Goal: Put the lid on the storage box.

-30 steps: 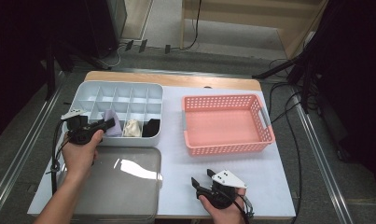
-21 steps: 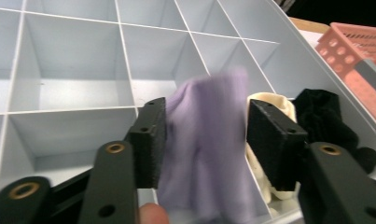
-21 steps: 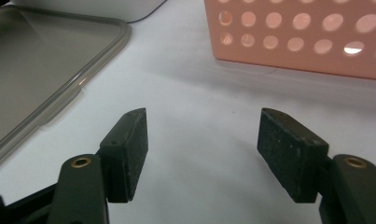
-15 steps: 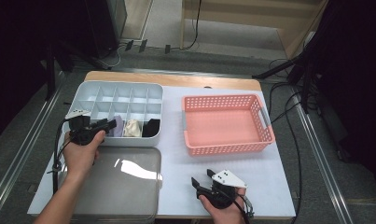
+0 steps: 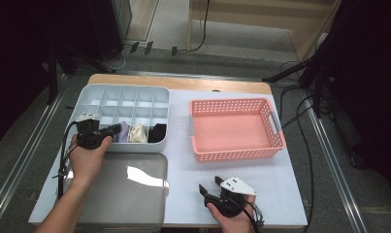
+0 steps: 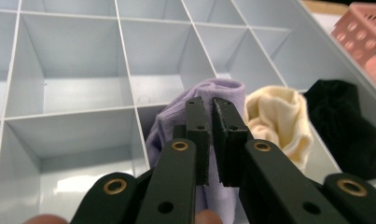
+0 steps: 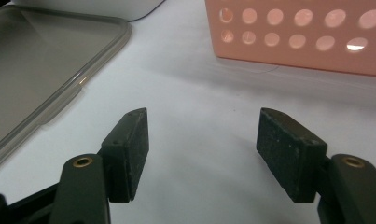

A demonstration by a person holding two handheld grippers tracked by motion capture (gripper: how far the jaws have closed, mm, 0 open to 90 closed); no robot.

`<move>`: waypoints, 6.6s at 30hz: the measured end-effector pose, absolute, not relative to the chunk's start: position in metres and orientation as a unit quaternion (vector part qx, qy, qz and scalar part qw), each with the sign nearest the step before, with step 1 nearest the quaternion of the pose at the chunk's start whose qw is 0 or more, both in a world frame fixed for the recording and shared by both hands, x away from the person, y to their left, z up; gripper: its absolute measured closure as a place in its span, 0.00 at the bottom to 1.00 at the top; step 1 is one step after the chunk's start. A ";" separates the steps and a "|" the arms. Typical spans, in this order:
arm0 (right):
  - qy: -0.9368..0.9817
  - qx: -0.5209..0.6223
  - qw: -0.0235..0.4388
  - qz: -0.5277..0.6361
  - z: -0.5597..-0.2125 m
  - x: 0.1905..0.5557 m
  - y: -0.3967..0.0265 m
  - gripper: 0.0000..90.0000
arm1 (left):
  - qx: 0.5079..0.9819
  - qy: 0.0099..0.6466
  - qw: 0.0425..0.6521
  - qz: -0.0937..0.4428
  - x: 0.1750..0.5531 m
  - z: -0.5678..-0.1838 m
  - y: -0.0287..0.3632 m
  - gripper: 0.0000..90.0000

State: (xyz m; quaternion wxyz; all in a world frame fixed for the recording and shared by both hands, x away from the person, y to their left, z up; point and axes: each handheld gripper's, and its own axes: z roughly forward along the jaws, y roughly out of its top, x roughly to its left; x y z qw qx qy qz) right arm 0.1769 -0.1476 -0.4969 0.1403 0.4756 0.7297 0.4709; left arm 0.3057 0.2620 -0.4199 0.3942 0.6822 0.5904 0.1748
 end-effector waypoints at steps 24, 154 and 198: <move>0.731 0.475 0.140 0.469 -0.498 0.177 -0.147 0.39 | 0.651 0.609 0.422 0.166 0.307 -0.419 0.262 0.86; 0.713 0.513 0.078 0.471 -0.493 0.156 -0.022 0.55 | 0.618 0.656 0.402 0.164 0.127 -0.466 0.374 0.29; 0.615 0.610 -0.080 0.494 -0.497 0.175 -0.051 0.69 | 0.606 0.673 0.398 0.145 0.127 -0.464 0.372 0.42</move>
